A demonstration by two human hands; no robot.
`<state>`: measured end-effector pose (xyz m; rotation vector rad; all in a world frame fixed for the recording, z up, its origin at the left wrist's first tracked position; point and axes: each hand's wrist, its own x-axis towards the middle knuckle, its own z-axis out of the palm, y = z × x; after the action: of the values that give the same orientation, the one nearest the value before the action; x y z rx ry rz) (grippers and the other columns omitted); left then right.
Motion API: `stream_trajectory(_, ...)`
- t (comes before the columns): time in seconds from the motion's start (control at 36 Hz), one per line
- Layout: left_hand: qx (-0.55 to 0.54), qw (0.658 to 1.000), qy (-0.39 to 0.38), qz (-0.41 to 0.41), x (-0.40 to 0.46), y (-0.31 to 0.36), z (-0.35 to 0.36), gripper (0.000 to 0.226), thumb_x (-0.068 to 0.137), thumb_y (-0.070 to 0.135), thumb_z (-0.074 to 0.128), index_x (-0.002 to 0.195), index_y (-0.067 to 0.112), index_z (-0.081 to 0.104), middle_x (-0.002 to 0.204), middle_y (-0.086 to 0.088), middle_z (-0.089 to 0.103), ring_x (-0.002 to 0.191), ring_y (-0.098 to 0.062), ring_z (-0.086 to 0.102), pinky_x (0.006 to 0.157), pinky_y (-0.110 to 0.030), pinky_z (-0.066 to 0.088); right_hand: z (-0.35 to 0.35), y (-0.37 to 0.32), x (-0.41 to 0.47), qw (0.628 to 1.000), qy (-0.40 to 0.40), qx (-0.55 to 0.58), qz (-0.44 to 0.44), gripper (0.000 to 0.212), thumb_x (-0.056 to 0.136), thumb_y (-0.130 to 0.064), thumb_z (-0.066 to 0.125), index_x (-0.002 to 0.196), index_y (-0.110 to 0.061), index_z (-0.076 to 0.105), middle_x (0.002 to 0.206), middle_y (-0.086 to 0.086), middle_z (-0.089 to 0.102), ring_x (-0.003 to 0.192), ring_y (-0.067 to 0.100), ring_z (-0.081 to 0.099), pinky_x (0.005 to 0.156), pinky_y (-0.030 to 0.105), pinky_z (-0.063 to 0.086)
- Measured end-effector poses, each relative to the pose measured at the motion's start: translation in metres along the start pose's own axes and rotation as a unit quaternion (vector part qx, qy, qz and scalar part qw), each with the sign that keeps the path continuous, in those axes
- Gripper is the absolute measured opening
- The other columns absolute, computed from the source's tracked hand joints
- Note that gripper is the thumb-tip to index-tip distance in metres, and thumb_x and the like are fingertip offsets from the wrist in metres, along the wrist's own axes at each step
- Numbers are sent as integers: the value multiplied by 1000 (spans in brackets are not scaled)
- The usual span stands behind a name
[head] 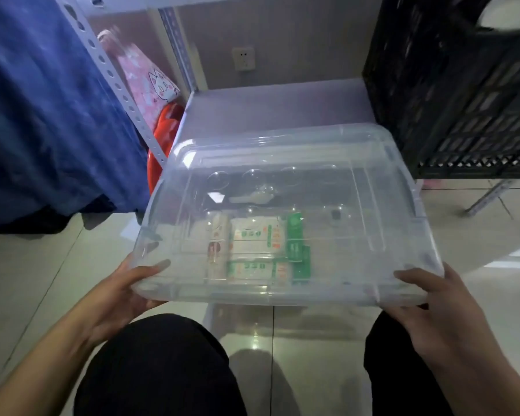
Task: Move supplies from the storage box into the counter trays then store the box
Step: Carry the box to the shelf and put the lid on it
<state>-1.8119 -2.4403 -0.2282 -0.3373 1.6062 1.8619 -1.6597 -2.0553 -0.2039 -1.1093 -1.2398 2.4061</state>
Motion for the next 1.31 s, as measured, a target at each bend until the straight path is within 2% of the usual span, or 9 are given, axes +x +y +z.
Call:
stream_trajectory(0.08,26,998,3,57,-16,20,1,108,36,34,96,135,38,52,130,-3,66,117,-35,63,82,-41,60,0,-19,-4,996,-26,81,-33,41,83,17,55,110,-12,59,87,-2,61,64,0,68,49,13,51)
stream_trajectory(0.22,-5,995,-7,101,-7,49,2,76,70,24,76,141,19,50,135,-12,62,122,-38,58,86,-41,59,18,-43,6,988,-94,51,-109,37,77,9,59,93,-24,64,91,1,72,75,25,73,62,35,59)
stream_trajectory(0.42,-8,990,21,136,32,88,26,97,50,25,92,137,11,51,128,-17,64,103,-37,68,76,-41,60,47,-61,53,988,-69,34,-135,43,81,2,63,115,-24,64,118,10,69,92,29,65,65,37,60)
stream_trajectory(0.5,25,987,-30,158,34,105,33,67,77,24,76,139,18,50,132,-24,58,106,-49,63,77,-46,59,46,-68,60,975,-108,-8,-194,46,87,-3,63,125,-29,60,124,9,67,100,29,68,72,37,60)
stream_trajectory(0.61,109,973,-42,197,41,117,31,59,85,20,69,140,18,47,123,-33,55,81,-30,66,65,-38,54,44,-69,58,928,-149,-136,-313,68,84,0,67,134,-42,48,124,-10,66,113,20,65,92,49,53)
stream_trajectory(0.72,85,968,27,234,52,116,38,59,82,24,77,134,36,52,122,-5,69,100,-28,72,81,-46,60,46,-73,76,854,9,-303,-424,71,80,-36,76,140,-48,40,145,-35,33,139,-3,35,111,44,38)
stream_trajectory(0.86,17,956,88,279,73,132,60,48,81,30,72,124,40,55,109,13,73,98,-22,73,76,-42,61,70,-85,101,766,12,-370,-525,48,84,-22,70,129,-28,57,152,-11,34,127,-21,32,90,-4,29)
stream_trajectory(1.06,74,892,216,390,122,189,93,64,80,26,79,136,33,47,132,-8,50,115,-23,56,97,-44,52,122,-130,174,658,80,-499,-558,42,95,-45,48,124,-19,64,142,5,54,134,28,44,110,50,36)
stream_trajectory(1.31,88,874,289,381,168,218,108,56,89,33,70,140,37,48,141,-13,49,118,-32,57,97,-51,52,152,-141,214,590,116,-568,-562,42,100,-35,39,130,-15,61,136,9,59,133,29,48,100,49,45)
